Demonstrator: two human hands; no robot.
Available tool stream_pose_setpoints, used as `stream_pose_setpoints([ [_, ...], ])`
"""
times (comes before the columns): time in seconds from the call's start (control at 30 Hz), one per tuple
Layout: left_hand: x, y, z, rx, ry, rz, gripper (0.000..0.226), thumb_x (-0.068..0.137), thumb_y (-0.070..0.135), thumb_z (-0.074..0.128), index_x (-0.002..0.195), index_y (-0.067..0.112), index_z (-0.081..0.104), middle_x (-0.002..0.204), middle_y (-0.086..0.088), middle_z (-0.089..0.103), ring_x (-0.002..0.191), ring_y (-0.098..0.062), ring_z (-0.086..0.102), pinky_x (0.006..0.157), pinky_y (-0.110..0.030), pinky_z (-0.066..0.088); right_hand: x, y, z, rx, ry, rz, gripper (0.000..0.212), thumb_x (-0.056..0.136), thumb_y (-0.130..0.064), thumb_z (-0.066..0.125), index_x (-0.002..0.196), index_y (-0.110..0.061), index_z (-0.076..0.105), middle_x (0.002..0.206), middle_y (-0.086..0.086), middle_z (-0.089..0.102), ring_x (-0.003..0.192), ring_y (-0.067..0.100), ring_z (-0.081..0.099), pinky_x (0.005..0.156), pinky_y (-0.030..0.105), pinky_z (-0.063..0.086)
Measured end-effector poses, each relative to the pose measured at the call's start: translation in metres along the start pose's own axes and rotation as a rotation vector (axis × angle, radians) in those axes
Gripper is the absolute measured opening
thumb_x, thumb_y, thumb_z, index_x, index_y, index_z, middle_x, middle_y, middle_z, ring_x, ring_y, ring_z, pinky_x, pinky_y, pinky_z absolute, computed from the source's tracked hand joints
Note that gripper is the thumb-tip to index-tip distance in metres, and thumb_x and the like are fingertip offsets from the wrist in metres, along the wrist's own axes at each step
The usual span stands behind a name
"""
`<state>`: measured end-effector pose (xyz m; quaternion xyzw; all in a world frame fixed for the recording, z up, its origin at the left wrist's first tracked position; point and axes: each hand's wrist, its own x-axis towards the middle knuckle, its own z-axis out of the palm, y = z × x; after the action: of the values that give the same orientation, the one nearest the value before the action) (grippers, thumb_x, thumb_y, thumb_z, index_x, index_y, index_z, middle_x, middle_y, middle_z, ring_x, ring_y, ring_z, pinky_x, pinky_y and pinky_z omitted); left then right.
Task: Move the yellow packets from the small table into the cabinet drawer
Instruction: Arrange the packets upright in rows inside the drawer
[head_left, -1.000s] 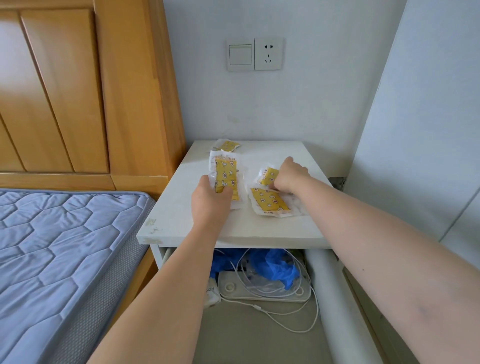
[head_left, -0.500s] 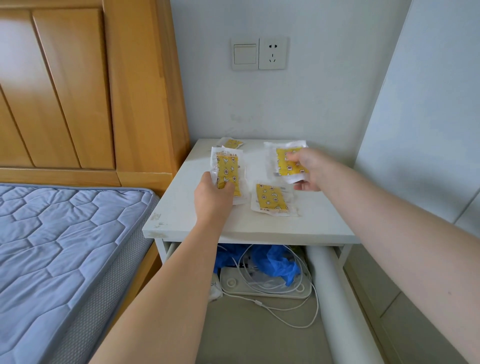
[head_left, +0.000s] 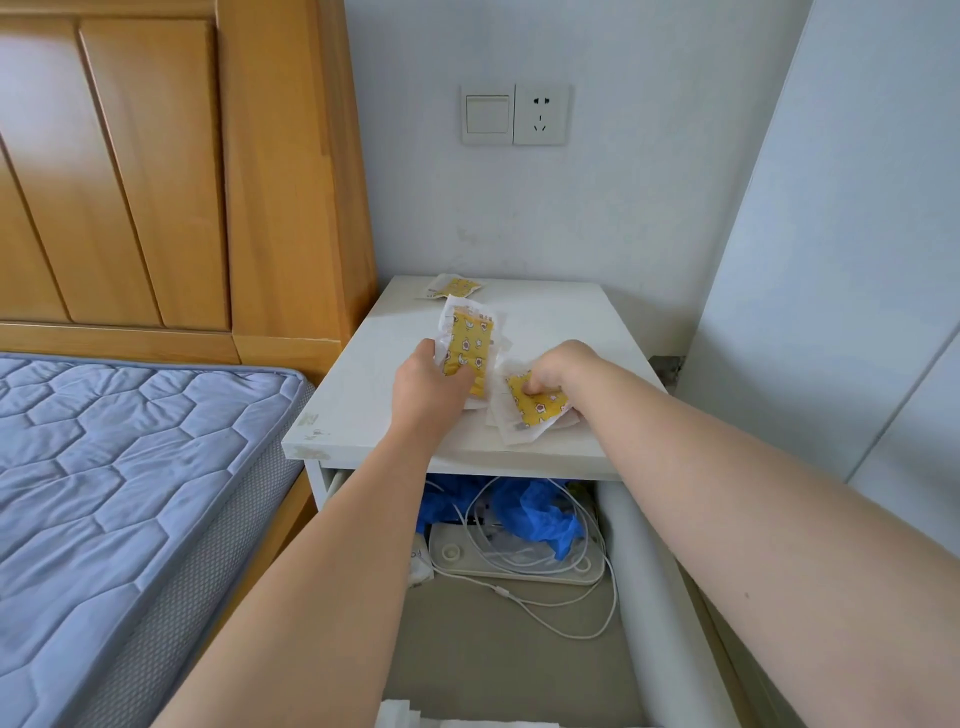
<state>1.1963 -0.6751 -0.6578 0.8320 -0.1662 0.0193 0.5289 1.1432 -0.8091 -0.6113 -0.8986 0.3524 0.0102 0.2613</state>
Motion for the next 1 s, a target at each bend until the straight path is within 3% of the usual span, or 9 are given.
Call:
stream_pose_setpoints([
  [0.1, 0.0, 0.0, -0.001, -0.004, -0.024, -0.005, 0.015, 0.088, 0.019, 0.057, 0.101, 0.013, 0.054, 0.086, 0.007, 0.057, 0.073, -0.006, 0.053, 0.055, -0.02, 0.04, -0.002, 0.008, -0.002, 0.171, -0.005, 0.056, 0.037, 0.092, -0.028, 0.059, 0.123, -0.007, 0.057, 0.127, 0.01, 0.057, 0.121, 0.027, 0.054, 0.097, 0.03, 0.043],
  [0.2, -0.002, 0.001, -0.002, 0.001, -0.021, 0.01, 0.016, 0.088, 0.019, 0.056, 0.102, 0.012, 0.054, 0.086, 0.007, 0.058, 0.073, -0.007, 0.053, 0.056, -0.021, 0.042, 0.006, 0.024, 0.001, 0.516, -0.047, 0.104, 0.035, 0.073, -0.012, 0.078, 0.102, -0.006, 0.061, 0.125, 0.012, 0.059, 0.115, 0.032, 0.058, 0.096, 0.038, 0.048],
  [0.27, -0.007, 0.003, -0.001, 0.012, -0.025, 0.03, 0.016, 0.089, 0.021, 0.056, 0.102, 0.012, 0.054, 0.087, 0.005, 0.059, 0.076, -0.012, 0.057, 0.059, -0.026, 0.049, 0.005, 0.036, 0.004, 0.774, -0.017, 0.179, 0.053, 0.058, -0.009, 0.086, 0.104, -0.002, 0.061, 0.118, 0.012, 0.065, 0.103, 0.032, 0.064, 0.092, 0.045, 0.05],
  [0.37, -0.019, 0.006, 0.002, 0.012, -0.051, 0.085, 0.013, 0.089, 0.023, 0.057, 0.099, 0.015, 0.053, 0.086, 0.005, 0.06, 0.08, -0.017, 0.061, 0.067, -0.037, 0.056, -0.007, 0.045, 0.01, 0.994, 0.036, 0.189, 0.057, 0.067, -0.008, 0.083, 0.116, -0.001, 0.057, 0.115, -0.002, 0.057, 0.108, 0.021, 0.054, 0.092, 0.034, 0.042],
  [0.5, -0.048, 0.002, 0.003, -0.07, -0.048, 0.123, 0.01, 0.089, 0.022, 0.061, 0.095, 0.016, 0.055, 0.083, 0.009, 0.062, 0.076, -0.01, 0.06, 0.065, -0.032, 0.057, -0.03, 0.053, 0.019, 1.088, 0.029, 0.112, 0.058, 0.066, -0.007, 0.083, 0.118, -0.001, 0.059, 0.116, 0.008, 0.064, 0.109, 0.028, 0.059, 0.096, 0.043, 0.047],
  [0.6, -0.074, -0.001, 0.003, -0.165, -0.061, 0.096, 0.009, 0.089, 0.019, 0.061, 0.094, 0.013, 0.056, 0.083, 0.002, 0.065, 0.072, -0.016, 0.061, 0.054, -0.03, 0.056, -0.058, 0.052, 0.034, 0.989, 0.171, -0.029, 0.026, 0.081, -0.015, 0.074, 0.103, -0.011, 0.061, 0.095, 0.001, 0.065, 0.09, 0.018, 0.061, 0.076, 0.03, 0.05],
  [0.7, -0.095, -0.003, -0.003, -0.288, -0.07, 0.087, 0.01, 0.09, 0.02, 0.062, 0.099, 0.022, 0.058, 0.088, 0.006, 0.069, 0.075, -0.014, 0.066, 0.052, -0.027, 0.056, -0.091, 0.056, 0.047, 0.916, 0.294, -0.213, 0.02, 0.088, -0.02, 0.065, 0.108, -0.017, 0.061, 0.097, -0.004, 0.067, 0.089, 0.013, 0.064, 0.068, 0.025, 0.052],
  [0.87, -0.134, -0.043, -0.017, -0.163, -0.199, 0.012, 0.009, 0.088, 0.02, 0.063, 0.092, 0.026, 0.057, 0.075, 0.012, 0.065, 0.049, -0.001, 0.054, 0.045, -0.017, 0.044, -0.122, 0.081, 0.075, 0.992, 0.163, -0.203, 0.019, 0.089, -0.017, 0.064, 0.108, -0.015, 0.062, 0.098, 0.0, 0.07, 0.091, 0.016, 0.068, 0.075, 0.028, 0.056],
  [1.0, -0.133, -0.072, -0.021, 0.031, -0.372, -0.102, 0.005, 0.088, 0.02, 0.062, 0.09, 0.02, 0.058, 0.08, 0.003, 0.064, 0.064, -0.011, 0.059, 0.043, -0.018, 0.044, -0.144, 0.094, 0.101, 0.997, 0.033, -0.145, 0.015, 0.087, -0.013, 0.064, 0.101, -0.015, 0.064, 0.094, 0.004, 0.071, 0.084, 0.019, 0.069, 0.075, 0.036, 0.058],
])
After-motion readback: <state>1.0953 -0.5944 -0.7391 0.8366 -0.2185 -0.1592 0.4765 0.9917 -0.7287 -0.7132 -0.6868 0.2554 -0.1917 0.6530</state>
